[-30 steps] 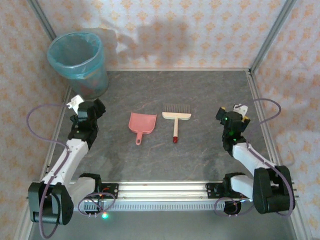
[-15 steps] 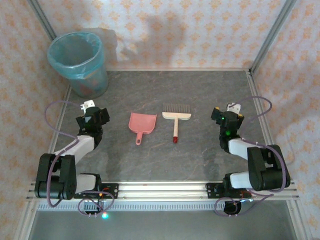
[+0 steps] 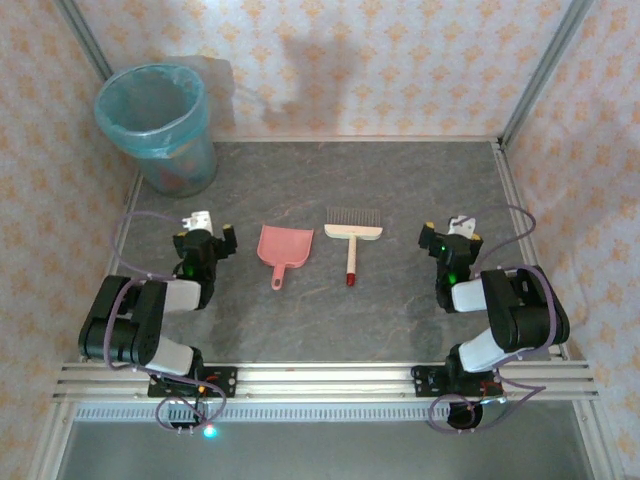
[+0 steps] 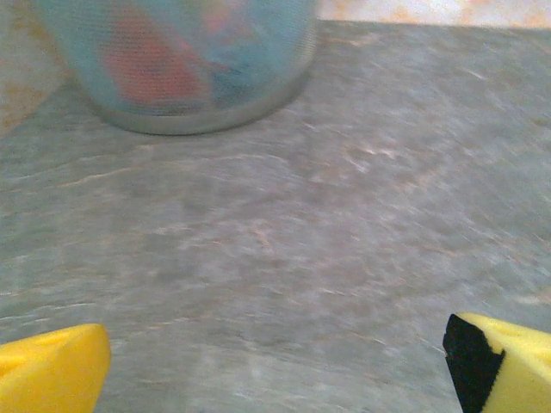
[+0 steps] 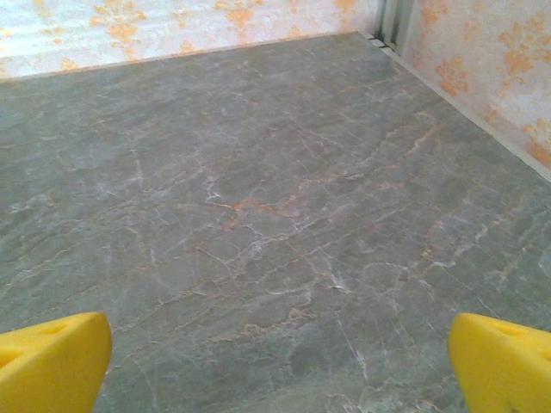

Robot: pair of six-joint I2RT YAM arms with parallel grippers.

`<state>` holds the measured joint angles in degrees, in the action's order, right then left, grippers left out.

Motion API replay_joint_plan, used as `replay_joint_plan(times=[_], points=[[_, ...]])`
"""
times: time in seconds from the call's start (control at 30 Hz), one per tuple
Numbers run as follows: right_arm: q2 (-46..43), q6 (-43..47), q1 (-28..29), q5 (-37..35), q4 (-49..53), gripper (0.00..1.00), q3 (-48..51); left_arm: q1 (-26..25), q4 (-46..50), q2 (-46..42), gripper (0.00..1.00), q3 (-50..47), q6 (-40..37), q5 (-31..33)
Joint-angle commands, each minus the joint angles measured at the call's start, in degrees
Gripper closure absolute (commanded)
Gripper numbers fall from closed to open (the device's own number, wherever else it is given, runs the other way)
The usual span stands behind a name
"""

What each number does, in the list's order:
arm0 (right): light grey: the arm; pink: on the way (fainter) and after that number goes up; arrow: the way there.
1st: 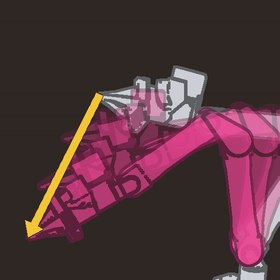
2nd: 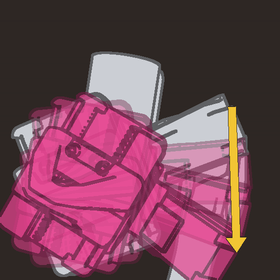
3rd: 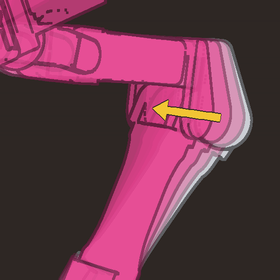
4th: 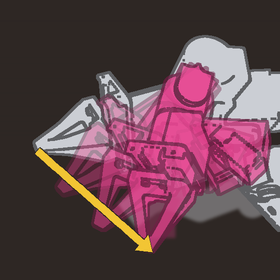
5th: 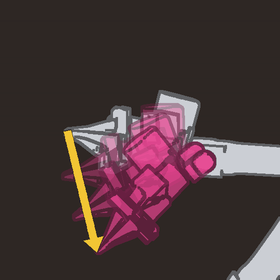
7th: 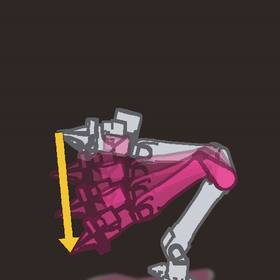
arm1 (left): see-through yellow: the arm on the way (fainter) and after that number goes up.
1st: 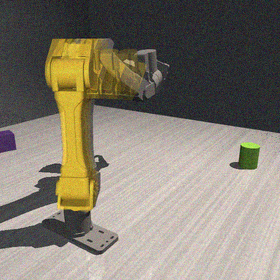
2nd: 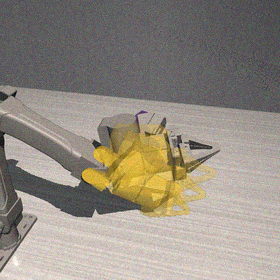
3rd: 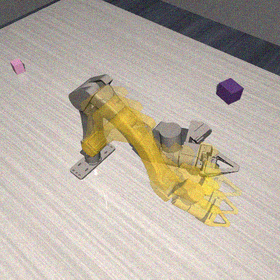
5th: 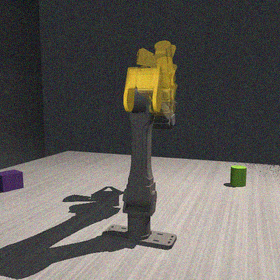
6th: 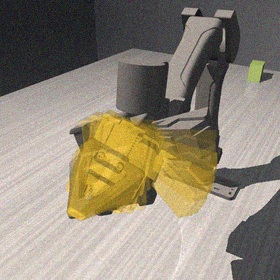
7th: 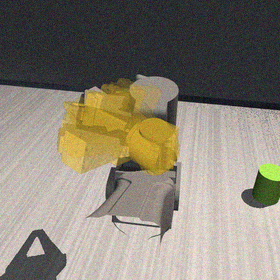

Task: Sweep away the paper scraps from the table

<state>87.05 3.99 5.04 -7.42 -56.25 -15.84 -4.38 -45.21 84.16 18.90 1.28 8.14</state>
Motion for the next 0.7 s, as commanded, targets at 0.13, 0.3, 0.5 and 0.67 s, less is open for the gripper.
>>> replay_joint_plan(times=[0.13, 0.3, 0.5, 0.67], points=[[0.89, -1.47, -0.36, -4.82, 7.08, 0.0, -6.36, 0.9, 2.63, 1.59, 0.0, 5.48, -1.96, -0.85], [0.89, -1.6, -0.47, -5.21, 6.59, 0.01, -6.23, 1.77, 2.7, 1.54, 0.0, 5.58, -1.64, -2.18], [0.84, -1.52, -0.47, -5.22, 6.33, 0.01, -5.94, 1.75, 2.69, 1.56, 0.0, 5.54, -1.73, -2.23], [0.82, -1.53, -0.47, -5.11, 6.33, 0.01, -5.98, 1.61, 2.79, 1.53, 0.0, 5.54, -1.77, -2.1]])
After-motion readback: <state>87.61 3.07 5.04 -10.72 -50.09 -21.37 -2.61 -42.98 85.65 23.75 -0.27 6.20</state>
